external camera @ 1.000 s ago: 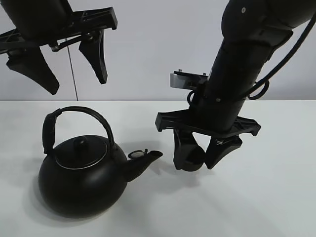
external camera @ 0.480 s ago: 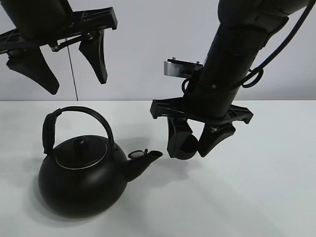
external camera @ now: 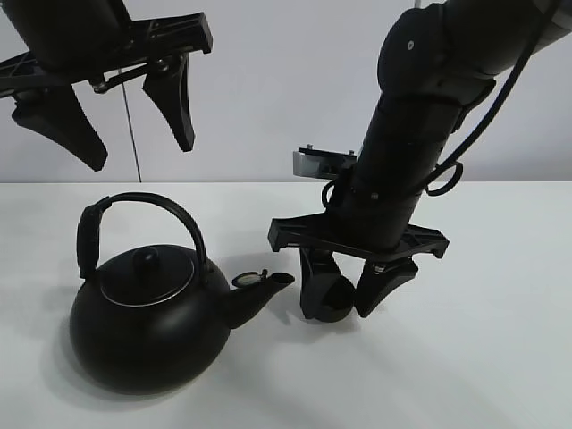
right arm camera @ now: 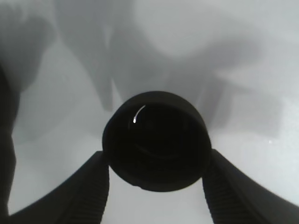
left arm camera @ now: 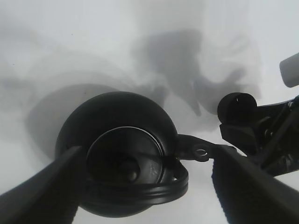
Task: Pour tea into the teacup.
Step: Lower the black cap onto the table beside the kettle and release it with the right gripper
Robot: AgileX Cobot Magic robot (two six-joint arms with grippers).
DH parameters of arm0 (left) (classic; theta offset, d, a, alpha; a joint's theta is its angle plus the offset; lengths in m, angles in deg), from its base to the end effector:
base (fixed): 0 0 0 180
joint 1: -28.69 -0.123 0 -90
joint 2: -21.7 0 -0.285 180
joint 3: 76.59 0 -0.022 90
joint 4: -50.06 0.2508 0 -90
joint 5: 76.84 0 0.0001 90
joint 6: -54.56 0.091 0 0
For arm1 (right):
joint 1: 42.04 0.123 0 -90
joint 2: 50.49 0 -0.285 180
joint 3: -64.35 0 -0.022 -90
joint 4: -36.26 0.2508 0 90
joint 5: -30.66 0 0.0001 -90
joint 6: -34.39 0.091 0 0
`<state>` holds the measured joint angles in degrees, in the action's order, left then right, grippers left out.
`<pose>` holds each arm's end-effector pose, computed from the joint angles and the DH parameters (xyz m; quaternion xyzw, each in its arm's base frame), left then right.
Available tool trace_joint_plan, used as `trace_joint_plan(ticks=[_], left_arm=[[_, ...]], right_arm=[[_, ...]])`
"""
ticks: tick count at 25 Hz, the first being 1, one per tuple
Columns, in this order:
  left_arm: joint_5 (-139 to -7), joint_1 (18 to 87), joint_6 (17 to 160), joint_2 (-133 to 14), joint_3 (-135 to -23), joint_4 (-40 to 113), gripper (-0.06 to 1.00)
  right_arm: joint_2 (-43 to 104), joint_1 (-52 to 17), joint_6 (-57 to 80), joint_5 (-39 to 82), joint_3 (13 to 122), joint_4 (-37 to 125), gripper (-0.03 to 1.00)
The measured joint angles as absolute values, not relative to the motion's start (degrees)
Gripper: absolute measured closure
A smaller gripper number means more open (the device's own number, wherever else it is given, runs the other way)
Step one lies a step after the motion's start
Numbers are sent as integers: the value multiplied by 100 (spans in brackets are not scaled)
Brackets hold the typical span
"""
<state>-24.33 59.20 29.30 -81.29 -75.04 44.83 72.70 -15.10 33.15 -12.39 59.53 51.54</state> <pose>0.2963 -0.1823 0.2755 0.0248 0.9789 -0.1292 0.1565 0.3336 0.1879 0.1362 -0.1535 0.9802 0.1128 0.0535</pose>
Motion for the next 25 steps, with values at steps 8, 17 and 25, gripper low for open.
trace_joint_plan(ticks=[8,17,25], left_arm=[[-2433,5920,2930,-8129,-7504,4483,40],[-2433,5920,2930,-8129,-7504,4483,40],[-2433,5920,2930,-8129,-7504,4483,40]], right_arm=[[7419,-1510,3309,-1011,5976,5224,58],[7426,-1510,3180,-1011,5976,5451,58],[7426,-1510,3142,-1017,5976,5495,56]])
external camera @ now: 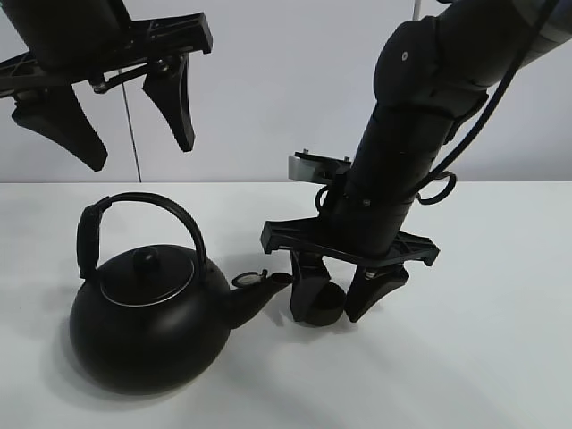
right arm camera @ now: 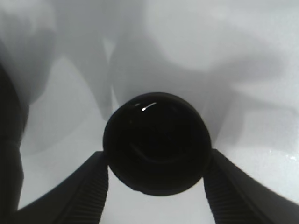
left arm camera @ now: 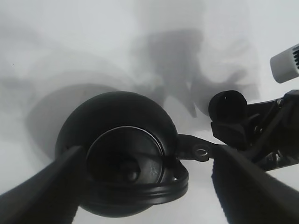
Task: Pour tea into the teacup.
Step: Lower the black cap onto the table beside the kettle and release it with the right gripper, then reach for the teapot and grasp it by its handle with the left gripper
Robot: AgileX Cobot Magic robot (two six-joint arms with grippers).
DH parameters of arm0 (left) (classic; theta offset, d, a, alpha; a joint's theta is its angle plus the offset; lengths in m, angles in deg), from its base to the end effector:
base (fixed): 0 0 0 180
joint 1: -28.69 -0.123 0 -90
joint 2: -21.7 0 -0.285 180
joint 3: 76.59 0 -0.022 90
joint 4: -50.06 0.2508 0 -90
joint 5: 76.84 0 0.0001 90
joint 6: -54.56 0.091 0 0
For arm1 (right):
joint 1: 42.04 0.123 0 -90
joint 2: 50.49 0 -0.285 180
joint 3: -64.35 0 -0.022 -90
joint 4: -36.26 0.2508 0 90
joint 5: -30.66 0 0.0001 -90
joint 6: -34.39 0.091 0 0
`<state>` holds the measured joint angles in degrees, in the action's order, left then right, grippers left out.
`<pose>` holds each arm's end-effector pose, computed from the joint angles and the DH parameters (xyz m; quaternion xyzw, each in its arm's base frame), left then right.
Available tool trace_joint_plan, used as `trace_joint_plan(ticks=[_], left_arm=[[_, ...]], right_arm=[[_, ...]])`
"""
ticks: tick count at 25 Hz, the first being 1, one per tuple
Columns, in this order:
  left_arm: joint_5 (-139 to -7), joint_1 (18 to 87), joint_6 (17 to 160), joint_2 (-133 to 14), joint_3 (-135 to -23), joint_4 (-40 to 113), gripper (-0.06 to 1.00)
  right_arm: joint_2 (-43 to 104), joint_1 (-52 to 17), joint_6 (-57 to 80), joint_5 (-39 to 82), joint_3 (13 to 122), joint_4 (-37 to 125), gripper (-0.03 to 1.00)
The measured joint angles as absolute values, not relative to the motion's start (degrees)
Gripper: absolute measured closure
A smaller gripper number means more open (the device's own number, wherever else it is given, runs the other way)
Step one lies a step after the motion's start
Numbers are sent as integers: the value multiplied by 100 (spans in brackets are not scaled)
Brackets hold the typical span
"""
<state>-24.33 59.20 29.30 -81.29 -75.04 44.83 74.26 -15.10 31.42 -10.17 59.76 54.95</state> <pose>0.2963 -0.1823 0.2755 0.0248 0.9789 -0.1292 0.1565 0.3371 0.1927 0.1279 -0.1442 0.9790 0.1313 0.0585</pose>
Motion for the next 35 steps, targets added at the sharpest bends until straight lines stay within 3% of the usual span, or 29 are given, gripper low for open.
trace_joint_plan(ticks=[11,35], left_arm=[[-2433,5920,2930,-8129,-7504,4483,40],[-2433,5920,2935,-8129,-7504,4483,40]], right_arm=[[7276,-1510,3139,-1127,5976,5496,46],[6561,-1510,3509,-2045,5976,4800,45]])
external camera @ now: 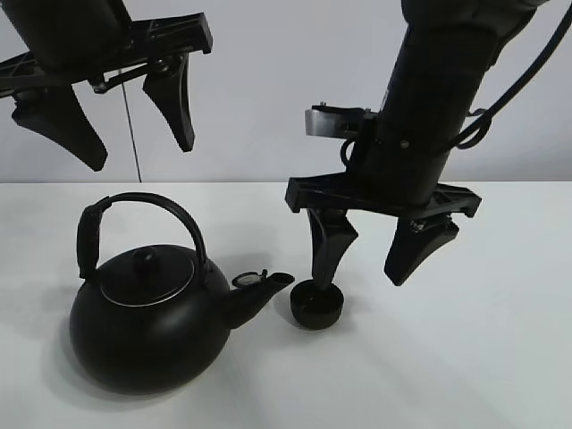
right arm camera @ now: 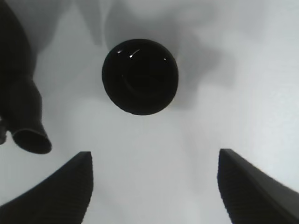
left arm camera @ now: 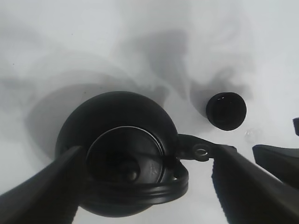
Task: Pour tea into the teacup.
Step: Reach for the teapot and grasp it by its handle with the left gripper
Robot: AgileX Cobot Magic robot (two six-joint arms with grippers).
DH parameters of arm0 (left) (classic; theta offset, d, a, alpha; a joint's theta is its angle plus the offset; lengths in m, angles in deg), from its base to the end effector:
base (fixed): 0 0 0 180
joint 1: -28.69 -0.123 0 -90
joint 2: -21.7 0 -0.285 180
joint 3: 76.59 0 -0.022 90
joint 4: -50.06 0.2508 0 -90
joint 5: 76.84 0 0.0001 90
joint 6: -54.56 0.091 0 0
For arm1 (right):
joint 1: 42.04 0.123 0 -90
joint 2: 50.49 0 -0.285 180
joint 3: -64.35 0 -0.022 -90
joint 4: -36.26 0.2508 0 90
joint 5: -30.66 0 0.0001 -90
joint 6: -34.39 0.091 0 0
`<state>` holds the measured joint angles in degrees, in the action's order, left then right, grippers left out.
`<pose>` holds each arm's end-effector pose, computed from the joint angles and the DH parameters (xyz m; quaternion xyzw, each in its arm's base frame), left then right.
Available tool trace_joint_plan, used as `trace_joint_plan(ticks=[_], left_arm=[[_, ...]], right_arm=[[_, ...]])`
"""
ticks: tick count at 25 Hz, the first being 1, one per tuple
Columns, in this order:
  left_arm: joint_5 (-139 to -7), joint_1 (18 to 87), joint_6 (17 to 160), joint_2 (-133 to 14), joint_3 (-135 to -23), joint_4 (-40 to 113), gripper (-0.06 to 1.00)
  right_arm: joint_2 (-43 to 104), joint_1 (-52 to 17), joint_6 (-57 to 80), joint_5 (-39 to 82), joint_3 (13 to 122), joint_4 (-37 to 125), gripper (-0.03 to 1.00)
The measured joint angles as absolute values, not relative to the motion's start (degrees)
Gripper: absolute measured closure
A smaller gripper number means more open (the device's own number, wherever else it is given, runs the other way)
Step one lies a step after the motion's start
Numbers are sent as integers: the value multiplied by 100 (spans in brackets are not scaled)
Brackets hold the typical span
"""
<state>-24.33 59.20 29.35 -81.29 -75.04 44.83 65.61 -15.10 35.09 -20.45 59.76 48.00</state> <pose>0.2963 -0.1823 0.2755 0.0253 0.9789 -0.1291 0.1565 0.3197 0.1786 0.1810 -0.1684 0.9796 0.0985 0.0490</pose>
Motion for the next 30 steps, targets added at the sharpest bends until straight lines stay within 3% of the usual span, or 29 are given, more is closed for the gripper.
trace_joint_plan(ticks=[21,30], left_arm=[[-2433,5920,2935,-8129,-7504,4483,40],[-2433,5920,2935,-8129,-7504,4483,40]], right_arm=[[4988,-2737,3730,-3067,5976,4608,45],[4769,-2812,3691,-3314,5976,4606,45]])
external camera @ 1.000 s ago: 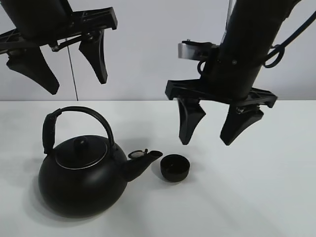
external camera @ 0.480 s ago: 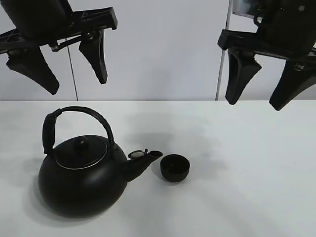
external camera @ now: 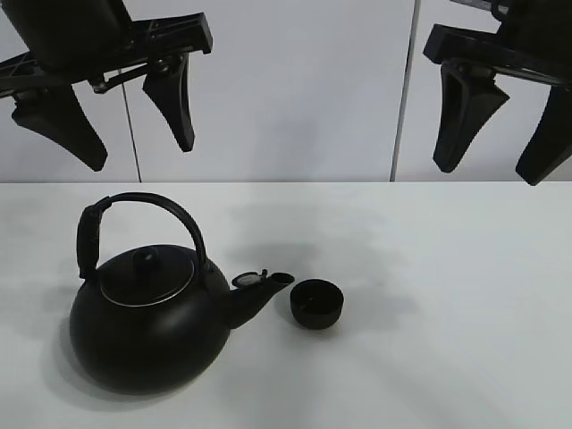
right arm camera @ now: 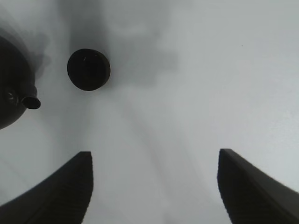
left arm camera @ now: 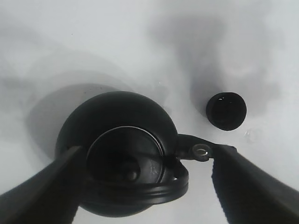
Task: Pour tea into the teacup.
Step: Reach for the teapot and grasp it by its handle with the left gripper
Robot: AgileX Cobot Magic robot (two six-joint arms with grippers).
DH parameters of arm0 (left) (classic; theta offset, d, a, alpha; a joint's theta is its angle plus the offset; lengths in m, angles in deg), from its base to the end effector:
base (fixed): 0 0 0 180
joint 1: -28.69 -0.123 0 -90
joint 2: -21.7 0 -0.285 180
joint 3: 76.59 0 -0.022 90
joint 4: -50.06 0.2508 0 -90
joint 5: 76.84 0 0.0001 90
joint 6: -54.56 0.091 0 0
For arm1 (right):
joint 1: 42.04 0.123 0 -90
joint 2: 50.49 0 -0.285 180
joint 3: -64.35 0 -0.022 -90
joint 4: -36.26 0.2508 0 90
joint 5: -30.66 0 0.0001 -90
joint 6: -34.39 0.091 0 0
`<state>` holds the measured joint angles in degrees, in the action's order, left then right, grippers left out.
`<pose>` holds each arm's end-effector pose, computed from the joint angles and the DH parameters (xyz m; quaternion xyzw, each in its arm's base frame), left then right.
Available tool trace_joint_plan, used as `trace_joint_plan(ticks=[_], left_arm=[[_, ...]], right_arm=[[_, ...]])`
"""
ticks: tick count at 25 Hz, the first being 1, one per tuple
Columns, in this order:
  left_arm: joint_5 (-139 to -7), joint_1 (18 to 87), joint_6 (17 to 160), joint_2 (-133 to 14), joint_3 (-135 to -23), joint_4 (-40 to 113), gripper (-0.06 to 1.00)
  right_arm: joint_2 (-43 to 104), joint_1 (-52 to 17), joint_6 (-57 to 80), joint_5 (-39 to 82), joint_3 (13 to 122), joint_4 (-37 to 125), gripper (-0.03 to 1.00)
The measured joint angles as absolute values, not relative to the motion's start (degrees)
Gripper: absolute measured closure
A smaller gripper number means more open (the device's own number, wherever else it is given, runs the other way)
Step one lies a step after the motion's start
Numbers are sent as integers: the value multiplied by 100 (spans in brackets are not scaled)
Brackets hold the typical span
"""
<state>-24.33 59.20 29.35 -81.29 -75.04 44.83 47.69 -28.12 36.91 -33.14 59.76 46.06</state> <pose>0.2963 -0.1823 0.2755 0.0253 0.9789 -0.1291 0.1565 0.2988 0.0884 0.2837 -0.0699 0.9874 0.0964 0.1038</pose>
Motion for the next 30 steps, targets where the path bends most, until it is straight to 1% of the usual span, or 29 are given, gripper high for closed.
trace_joint_plan(ticks=[8,26,30], left_arm=[[-2433,5920,2935,-8129,-7504,4483,40],[-2433,5920,2935,-8129,-7504,4483,40],[-2631,5920,2935,-8129,-7504,4483,40]], right_arm=[[4533,-2812,3704,-3328,5965,4653,45],[4526,-2812,3731,-3323,5965,4676,45],[4526,-2812,3731,-3323,5965,4676,45]])
